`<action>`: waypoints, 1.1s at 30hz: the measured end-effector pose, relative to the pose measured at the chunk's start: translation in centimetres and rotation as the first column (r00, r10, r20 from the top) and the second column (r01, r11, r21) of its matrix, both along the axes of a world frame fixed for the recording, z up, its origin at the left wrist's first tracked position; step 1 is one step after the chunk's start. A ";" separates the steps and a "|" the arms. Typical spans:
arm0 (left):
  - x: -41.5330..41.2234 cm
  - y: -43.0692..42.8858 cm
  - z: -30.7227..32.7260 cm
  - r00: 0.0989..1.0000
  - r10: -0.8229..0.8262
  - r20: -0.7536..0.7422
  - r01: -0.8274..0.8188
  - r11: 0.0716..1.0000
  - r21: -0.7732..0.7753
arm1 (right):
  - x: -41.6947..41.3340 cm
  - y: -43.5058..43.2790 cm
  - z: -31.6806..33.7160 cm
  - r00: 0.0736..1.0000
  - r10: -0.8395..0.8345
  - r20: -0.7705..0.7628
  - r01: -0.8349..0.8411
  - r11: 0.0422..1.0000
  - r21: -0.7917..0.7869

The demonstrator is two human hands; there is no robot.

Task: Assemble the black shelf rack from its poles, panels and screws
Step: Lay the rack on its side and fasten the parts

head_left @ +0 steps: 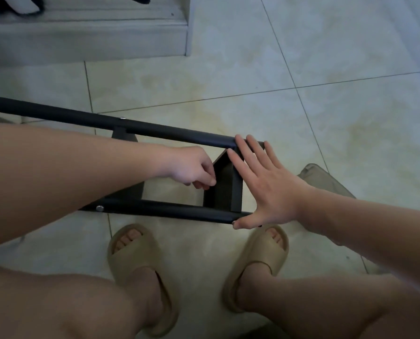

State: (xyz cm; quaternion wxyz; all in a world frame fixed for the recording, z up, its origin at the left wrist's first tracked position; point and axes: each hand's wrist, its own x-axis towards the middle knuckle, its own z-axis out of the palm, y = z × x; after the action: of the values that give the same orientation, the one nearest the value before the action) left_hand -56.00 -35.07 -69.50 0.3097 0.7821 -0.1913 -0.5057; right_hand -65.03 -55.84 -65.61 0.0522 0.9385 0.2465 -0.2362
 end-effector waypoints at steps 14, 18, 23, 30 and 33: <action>1.8 -1.7 -3.0 0.860 0.188 -0.475 -0.271 0.956 -0.114 | 1.8 -1.9 -1.4 0.995 0.076 0.060 -0.082 0.991 0.103; 1.7 -1.5 -3.5 0.860 0.166 -0.482 -0.236 0.968 -0.087 | 1.8 -2.0 -1.6 0.995 0.070 0.065 -0.078 0.988 0.132; 0.8 -2.9 -3.7 0.891 0.138 -0.432 -0.186 0.980 -0.072 | 1.9 -2.0 -1.7 0.996 0.060 0.060 -0.068 0.986 0.150; -0.6 -3.6 -3.1 0.844 0.171 -0.508 -0.205 0.979 -0.011 | 1.8 -2.0 -1.4 0.995 0.066 0.069 -0.075 0.986 0.149; -1.0 -3.2 -2.6 0.834 0.180 -0.521 -0.210 0.978 0.002 | 1.7 -1.9 -1.2 0.996 0.059 0.059 -0.067 0.988 0.141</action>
State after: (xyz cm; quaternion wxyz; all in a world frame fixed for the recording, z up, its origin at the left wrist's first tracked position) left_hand -56.95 -38.27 -72.09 0.4210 0.6234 -0.0340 -0.6580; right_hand -63.31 -57.76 -66.83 -0.0008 0.9377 0.2908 -0.1903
